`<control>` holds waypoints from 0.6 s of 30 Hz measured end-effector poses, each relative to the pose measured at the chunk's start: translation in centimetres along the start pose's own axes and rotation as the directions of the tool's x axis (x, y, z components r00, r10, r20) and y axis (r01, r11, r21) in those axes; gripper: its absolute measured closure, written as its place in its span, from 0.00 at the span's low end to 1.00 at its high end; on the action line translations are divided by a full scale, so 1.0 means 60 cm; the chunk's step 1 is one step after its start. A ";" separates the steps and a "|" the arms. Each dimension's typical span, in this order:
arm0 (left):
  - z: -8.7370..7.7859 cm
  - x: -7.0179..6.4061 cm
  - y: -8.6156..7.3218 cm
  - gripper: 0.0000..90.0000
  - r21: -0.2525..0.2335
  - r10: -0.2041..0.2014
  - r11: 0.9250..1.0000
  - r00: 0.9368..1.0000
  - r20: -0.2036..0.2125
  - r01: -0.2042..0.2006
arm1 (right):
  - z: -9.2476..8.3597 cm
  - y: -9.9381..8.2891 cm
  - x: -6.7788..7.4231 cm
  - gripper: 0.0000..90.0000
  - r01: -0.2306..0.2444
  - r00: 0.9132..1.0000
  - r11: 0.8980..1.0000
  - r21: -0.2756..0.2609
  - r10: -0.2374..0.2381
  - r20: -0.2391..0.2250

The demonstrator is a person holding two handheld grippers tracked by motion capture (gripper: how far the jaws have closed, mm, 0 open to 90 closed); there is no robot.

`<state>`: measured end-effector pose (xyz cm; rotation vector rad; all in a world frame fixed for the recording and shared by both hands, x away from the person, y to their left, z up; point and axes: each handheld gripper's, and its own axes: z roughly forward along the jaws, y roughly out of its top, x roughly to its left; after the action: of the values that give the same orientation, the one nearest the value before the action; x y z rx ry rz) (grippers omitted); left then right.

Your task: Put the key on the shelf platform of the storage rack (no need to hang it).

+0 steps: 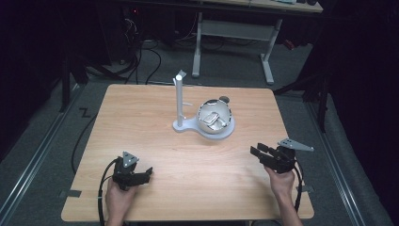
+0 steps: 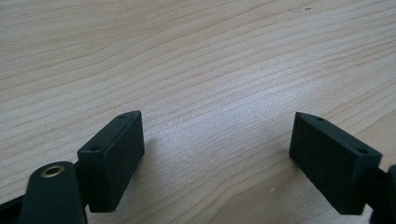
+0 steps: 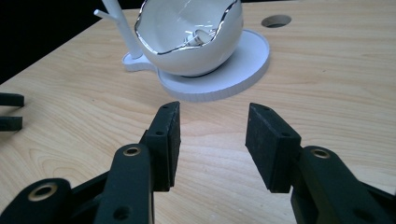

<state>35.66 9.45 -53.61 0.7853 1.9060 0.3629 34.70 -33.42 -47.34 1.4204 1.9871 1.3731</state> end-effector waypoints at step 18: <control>0.000 0.000 0.000 0.20 0.000 -0.001 1.000 1.000 -0.001 0.001 | 0.041 -0.024 0.031 0.61 0.055 0.998 0.997 0.061 -0.055 -0.007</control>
<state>35.66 9.45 -53.60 0.7844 1.9067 0.3628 34.85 -30.60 -49.29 1.3785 2.0724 1.3043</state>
